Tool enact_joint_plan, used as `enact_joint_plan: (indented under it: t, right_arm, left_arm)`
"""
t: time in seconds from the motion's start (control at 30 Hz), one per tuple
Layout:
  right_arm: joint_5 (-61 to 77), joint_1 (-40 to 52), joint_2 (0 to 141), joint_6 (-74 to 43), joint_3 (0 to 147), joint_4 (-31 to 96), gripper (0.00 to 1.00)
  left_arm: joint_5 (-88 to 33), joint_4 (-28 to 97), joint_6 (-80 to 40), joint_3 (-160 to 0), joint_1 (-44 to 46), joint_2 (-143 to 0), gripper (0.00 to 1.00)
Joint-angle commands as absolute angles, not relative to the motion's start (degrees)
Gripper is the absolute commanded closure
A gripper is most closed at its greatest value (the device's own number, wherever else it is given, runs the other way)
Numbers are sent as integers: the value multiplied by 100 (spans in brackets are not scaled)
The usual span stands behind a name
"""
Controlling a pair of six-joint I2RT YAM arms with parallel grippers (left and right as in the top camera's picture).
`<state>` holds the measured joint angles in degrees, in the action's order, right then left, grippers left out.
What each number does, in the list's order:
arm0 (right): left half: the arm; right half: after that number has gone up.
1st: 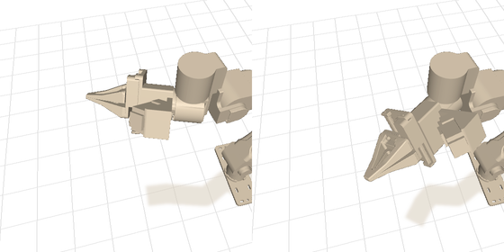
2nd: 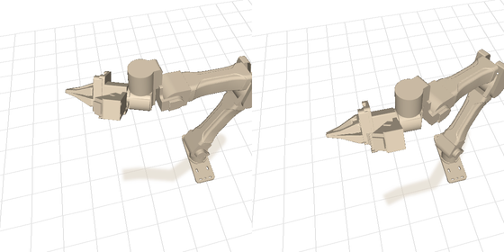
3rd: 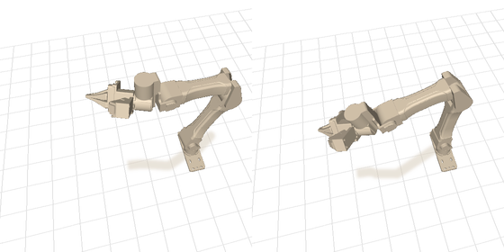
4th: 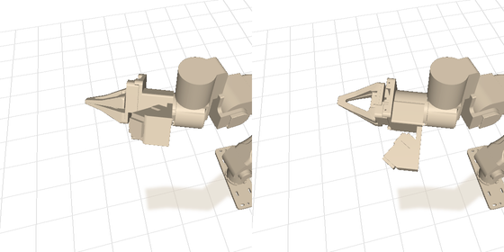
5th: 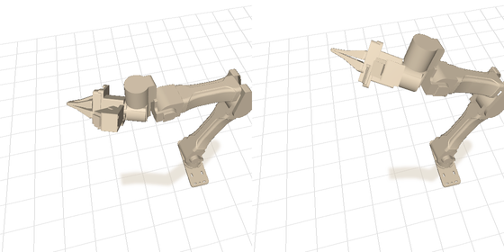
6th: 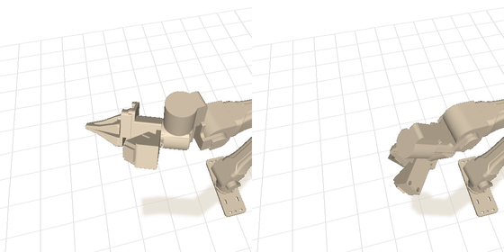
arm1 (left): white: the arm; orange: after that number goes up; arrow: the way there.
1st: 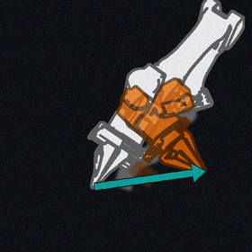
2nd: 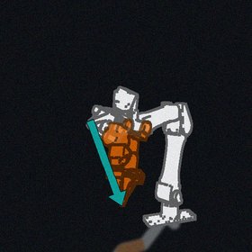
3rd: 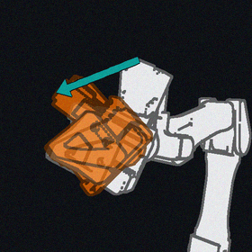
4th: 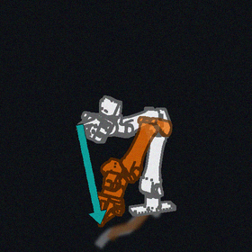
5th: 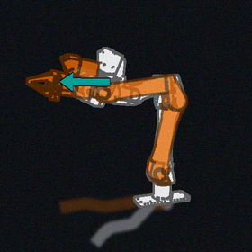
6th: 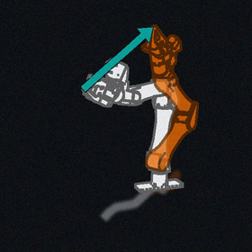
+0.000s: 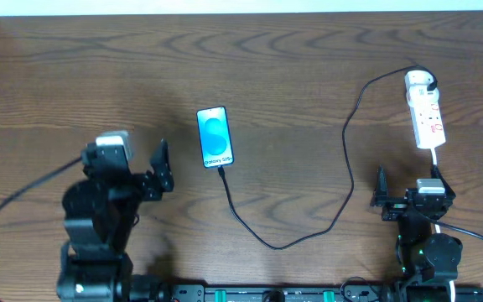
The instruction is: Plug charger to phone and switch on socket
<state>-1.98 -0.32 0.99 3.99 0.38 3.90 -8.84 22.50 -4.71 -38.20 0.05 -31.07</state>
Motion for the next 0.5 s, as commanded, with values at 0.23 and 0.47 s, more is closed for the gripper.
enact_joint_plan:
  t: [0.23,0.47]
  right_arm:
    - [-246,-67,93,349,32,408,1]
    - [-246,-67,93,349,32,408,1]
  left_arm:
    - [-821,1354,-405,-2453,-21,-1734,11]
    - [-823,683,-301,-1706,-21,-1160,11]
